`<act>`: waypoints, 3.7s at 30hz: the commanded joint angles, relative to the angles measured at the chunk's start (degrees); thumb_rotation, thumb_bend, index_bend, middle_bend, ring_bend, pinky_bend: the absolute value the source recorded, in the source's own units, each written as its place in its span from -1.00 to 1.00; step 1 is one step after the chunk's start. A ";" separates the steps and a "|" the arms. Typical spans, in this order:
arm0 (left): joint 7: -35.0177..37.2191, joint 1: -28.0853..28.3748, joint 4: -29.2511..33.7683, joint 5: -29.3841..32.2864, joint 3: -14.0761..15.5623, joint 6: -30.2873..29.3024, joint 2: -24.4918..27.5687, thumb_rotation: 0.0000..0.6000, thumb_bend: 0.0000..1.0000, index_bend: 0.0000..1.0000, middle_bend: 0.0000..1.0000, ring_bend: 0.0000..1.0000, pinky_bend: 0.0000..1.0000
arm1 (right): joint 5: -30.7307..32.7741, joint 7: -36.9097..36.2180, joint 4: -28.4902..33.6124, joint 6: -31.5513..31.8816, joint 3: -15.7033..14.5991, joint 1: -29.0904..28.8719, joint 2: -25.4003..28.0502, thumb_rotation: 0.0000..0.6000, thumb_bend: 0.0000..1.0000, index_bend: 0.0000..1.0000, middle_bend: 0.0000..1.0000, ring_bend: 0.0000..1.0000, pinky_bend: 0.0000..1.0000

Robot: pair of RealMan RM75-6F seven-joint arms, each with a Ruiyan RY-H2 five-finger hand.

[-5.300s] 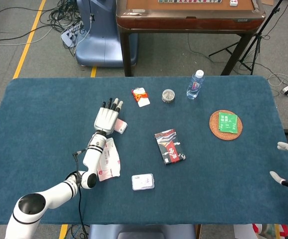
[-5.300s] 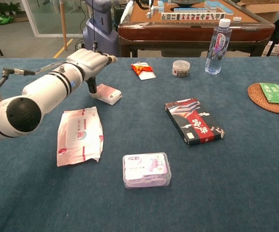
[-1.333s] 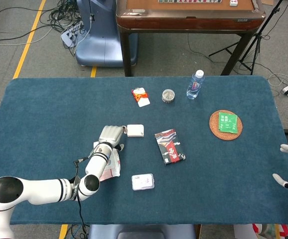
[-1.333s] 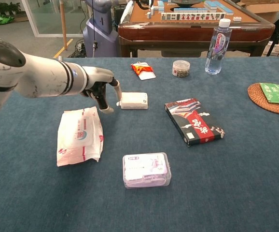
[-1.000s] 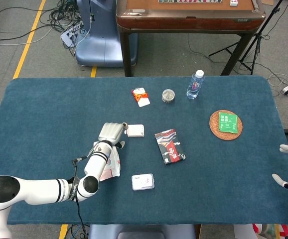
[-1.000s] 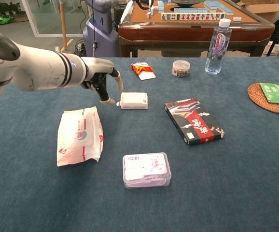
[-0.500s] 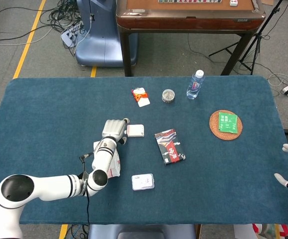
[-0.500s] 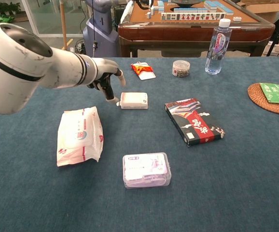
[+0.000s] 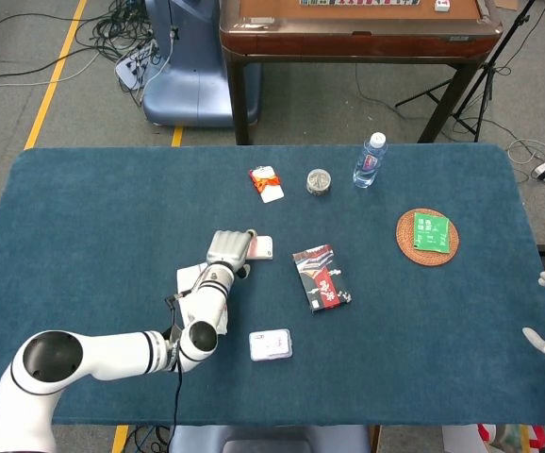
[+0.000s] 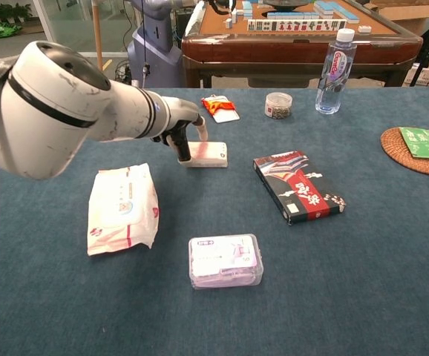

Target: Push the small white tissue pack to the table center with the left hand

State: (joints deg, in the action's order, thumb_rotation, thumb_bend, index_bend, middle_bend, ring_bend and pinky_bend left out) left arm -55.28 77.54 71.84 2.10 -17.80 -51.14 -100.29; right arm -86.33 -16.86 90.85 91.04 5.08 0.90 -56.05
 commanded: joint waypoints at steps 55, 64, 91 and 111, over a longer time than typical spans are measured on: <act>-3.93 -0.53 15.35 -2.14 5.42 -5.63 4.16 1.00 -0.20 -0.61 1.00 1.00 1.00 | -0.10 -0.50 0.08 -0.20 0.04 -0.05 0.18 1.00 -0.88 -0.50 -0.37 -0.48 -0.46; -5.87 -0.57 21.39 -3.10 7.66 -9.60 5.90 1.00 -0.20 -0.61 1.00 1.00 1.00 | -0.68 0.26 0.39 -0.06 -0.20 -0.06 0.04 1.00 -0.88 -0.50 -0.37 -0.48 -0.46; -2.14 -3.87 44.58 -11.36 6.26 -20.62 17.27 1.00 -0.20 -0.61 1.00 1.00 1.00 | -0.83 2.05 0.60 -0.70 -0.44 -0.48 -0.51 1.00 -0.88 -0.50 -0.37 -0.48 -0.46; 5.95 -30.01 56.10 -59.55 30.19 -47.83 31.82 1.00 -0.48 -0.81 -0.54 -0.46 0.21 | -1.73 5.06 1.64 0.99 -0.64 0.08 -1.00 1.00 -0.88 -0.50 -0.37 -0.48 -0.46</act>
State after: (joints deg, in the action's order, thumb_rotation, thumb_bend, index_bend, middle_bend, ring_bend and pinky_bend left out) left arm -51.56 53.51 127.32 -50.52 6.88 -94.13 -71.70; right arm -88.04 -11.90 92.44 91.96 4.43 0.95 -57.00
